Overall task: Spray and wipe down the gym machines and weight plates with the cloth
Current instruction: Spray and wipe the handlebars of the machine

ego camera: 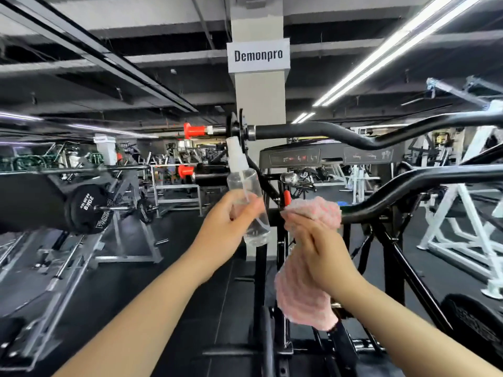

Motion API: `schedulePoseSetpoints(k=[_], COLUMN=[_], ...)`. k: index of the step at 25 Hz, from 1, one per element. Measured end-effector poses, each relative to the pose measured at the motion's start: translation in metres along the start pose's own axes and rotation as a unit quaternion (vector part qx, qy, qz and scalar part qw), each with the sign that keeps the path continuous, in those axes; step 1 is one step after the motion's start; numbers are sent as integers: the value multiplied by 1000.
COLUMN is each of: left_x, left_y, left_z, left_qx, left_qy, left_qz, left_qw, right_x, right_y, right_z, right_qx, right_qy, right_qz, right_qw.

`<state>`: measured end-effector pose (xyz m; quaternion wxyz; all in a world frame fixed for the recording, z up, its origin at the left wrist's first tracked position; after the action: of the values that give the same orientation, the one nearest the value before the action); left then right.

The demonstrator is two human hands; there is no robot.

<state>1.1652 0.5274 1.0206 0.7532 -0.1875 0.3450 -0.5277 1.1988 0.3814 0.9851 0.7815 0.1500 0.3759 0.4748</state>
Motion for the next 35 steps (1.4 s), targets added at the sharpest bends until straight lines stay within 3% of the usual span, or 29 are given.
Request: schedulePoseSetpoints(k=[3, 7, 10, 12, 16, 21, 25, 27, 29, 31, 35], left_x=[-39, -81, -107, -125, -150, -191, -248, -269, -283, -295, -297], left_y=[10, 40, 72, 97, 138, 212, 301, 337, 361, 396, 483], left_z=[-44, -96, -117, -118, -102, -63, -19, 8, 34, 57, 103], left_qx=[-9, -46, -83, -91, -55, -43, -191, -198, -199, -236, -282], left_qy=[61, 151, 159, 131, 112, 130, 168, 219, 208, 130, -37], left_qz=[-17, -44, -28, 12, 98, 68, 66, 76, 7, -136, -404], left_qw=[998, 987, 983, 987, 987, 988, 965, 952, 958, 954, 869], right_x=[31, 110, 160, 189, 245, 319, 368, 394, 416, 440, 471], right_y=[59, 101, 118, 126, 110, 87, 47, 28, 18, 4, -33], right_z=[-26, -51, -63, -59, -33, 26, 95, 128, 153, 180, 232], right_qx=[-8, 96, 182, 183, 147, 133, 177, 201, 214, 223, 265], right_qy=[0, 141, 237, 258, 255, 280, 279, 289, 296, 301, 217], right_qz=[105, 263, 314, 331, 294, 322, 300, 288, 286, 283, 286], right_qw=[994, 949, 901, 889, 909, 895, 895, 891, 886, 883, 895])
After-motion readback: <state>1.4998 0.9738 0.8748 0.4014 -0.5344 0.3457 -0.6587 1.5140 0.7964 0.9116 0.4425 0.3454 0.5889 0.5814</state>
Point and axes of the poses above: each hand's wrist, its own z-axis towards the middle knuckle, its own x-axis out of the palm, y = z × x, the point moved 9 cm from there along z, towards the middle knuckle, and after that the axes turned 9 degrees about x, right-handed, at the moved point
